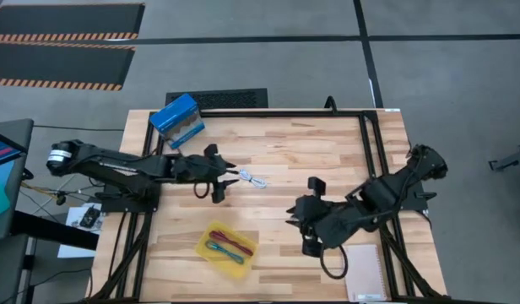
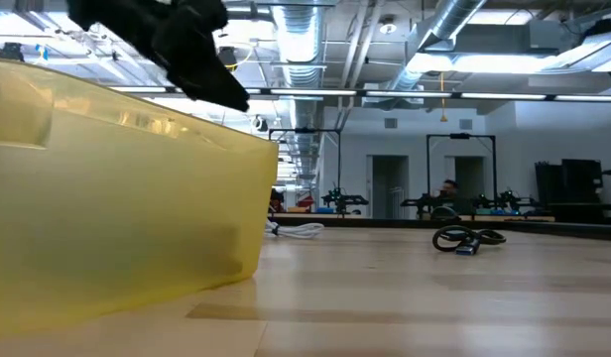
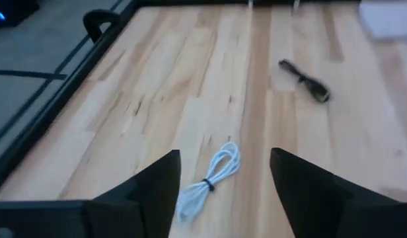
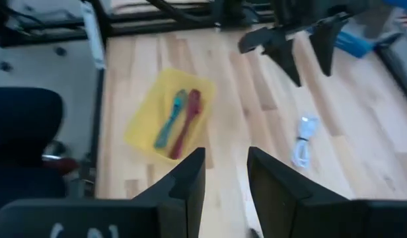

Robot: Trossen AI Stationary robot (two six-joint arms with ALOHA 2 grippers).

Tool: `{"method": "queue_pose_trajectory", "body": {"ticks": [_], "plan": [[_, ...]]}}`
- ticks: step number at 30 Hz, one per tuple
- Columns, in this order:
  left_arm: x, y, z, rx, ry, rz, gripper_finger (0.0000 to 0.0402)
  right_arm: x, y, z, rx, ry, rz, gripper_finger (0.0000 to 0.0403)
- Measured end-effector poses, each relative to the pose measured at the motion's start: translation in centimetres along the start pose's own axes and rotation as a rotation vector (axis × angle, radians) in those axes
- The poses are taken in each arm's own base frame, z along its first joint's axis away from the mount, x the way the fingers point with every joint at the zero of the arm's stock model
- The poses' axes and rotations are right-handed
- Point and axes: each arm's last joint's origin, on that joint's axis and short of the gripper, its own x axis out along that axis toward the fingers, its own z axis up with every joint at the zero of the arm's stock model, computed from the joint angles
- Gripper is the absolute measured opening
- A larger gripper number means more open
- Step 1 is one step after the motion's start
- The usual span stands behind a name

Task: Pick and place USB-C Cables
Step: Put the white charger cable into the yellow transparent bin

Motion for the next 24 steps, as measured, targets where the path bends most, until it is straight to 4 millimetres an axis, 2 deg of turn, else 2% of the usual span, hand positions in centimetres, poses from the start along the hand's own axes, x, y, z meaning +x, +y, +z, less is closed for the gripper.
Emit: {"method": "queue_pose_trajectory", "body": {"ticks": [5, 12, 18, 24], "plan": [[2.4, 0.8, 0.9, 0.124, 0.085, 0.04, 0.0253, -0.1, 0.6, -0.7, -0.026, 0.024, -0.015, 0.0134], [6.6, 3.9, 1.1, 0.2, 0.199, -0.023, 0.0253, -0.2, 0.5, -1.2, 0.005, 0.06, -0.035, 0.0134], [10.1, 5.4, -0.5, 0.229, 0.29, -0.139, 0.0251, -0.2, 0.4, -1.3, 0.016, 0.068, -0.042, 0.0134], [12.9, 6.0, -3.3, 0.234, 0.4, -0.19, 0.0251, -0.2, 0.3, -1.3, 0.009, 0.064, -0.07, 0.0133]]}}
